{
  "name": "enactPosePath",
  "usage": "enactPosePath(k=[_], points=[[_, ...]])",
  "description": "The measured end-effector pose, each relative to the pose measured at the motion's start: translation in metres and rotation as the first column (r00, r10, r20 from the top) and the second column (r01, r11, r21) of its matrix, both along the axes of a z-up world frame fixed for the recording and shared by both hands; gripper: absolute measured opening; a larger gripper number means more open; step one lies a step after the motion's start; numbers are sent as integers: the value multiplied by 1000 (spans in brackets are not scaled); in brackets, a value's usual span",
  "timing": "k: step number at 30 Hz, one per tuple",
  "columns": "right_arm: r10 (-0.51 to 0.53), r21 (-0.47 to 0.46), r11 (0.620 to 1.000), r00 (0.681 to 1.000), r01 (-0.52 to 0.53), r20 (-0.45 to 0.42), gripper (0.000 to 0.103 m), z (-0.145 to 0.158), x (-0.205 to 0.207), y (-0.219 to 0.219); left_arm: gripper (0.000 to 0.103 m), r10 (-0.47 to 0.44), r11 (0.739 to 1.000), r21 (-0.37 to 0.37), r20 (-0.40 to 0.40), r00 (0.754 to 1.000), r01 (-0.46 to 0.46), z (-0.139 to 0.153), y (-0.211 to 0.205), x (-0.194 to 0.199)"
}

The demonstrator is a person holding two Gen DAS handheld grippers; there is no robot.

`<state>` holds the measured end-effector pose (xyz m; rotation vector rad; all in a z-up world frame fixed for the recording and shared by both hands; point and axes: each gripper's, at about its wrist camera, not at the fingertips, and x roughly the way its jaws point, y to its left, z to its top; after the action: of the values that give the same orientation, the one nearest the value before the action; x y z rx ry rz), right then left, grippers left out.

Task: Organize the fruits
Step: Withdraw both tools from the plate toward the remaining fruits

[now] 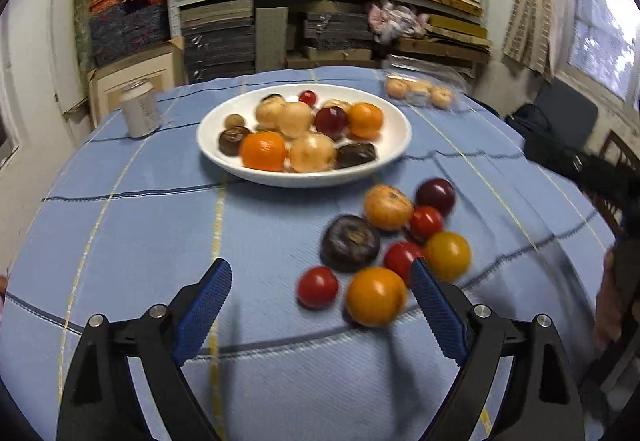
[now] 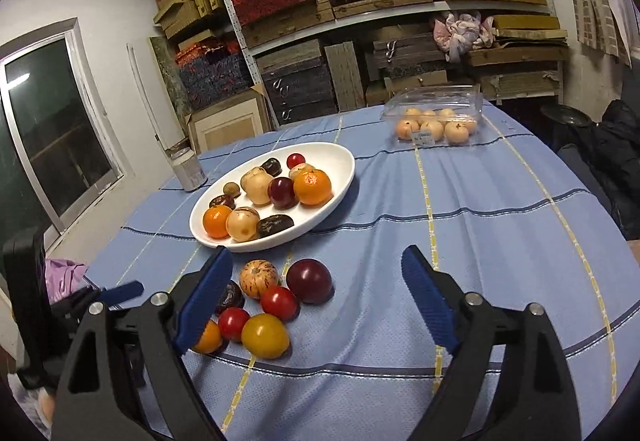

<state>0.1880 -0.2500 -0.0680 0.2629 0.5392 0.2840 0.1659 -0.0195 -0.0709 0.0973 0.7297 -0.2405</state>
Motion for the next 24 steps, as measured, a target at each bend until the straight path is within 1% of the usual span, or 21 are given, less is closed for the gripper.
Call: enactPosePath(k=[1, 4, 6, 7, 11, 15, 18, 21, 24], points=[[-2, 0, 1000, 1000, 2, -5, 85, 0, 1, 0, 91, -19, 1000, 18, -5, 1000, 19, -3, -5, -2], [-4, 1, 1000, 1000, 4, -20, 85, -1, 1, -1, 91, -54, 998, 39, -25, 998, 55, -9, -15, -3], [-4, 2, 1000, 1000, 4, -22, 85, -1, 1, -1, 91, -57, 996, 67, -30, 998, 59, -13, -19, -2], [-4, 2, 1000, 1000, 4, -21, 85, -1, 1, -1, 91, -51, 995, 85, -34, 998, 53, -16, -21, -1], [1, 1, 1000, 1000, -1, -23, 86, 0, 1, 0, 91, -16, 994, 103, -52, 999, 21, -22, -17, 6], [7, 0, 1000, 999, -7, -31, 86, -1, 3, 1, 91, 11, 996, 95, -71, 997, -4, -23, -8, 11], [6, 5, 1000, 999, -5, -40, 86, -2, 4, 1, 91, 34, 994, 108, -78, 996, -25, -25, -3, 12], [7, 16, 1000, 999, -7, -48, 86, -2, 6, -1, 93, 63, 993, 108, -78, 995, -55, -24, 7, 11], [17, 21, 1000, 998, -16, -54, 86, -3, 5, 1, 92, 112, 987, 122, -73, 991, -103, -24, 16, 11]])
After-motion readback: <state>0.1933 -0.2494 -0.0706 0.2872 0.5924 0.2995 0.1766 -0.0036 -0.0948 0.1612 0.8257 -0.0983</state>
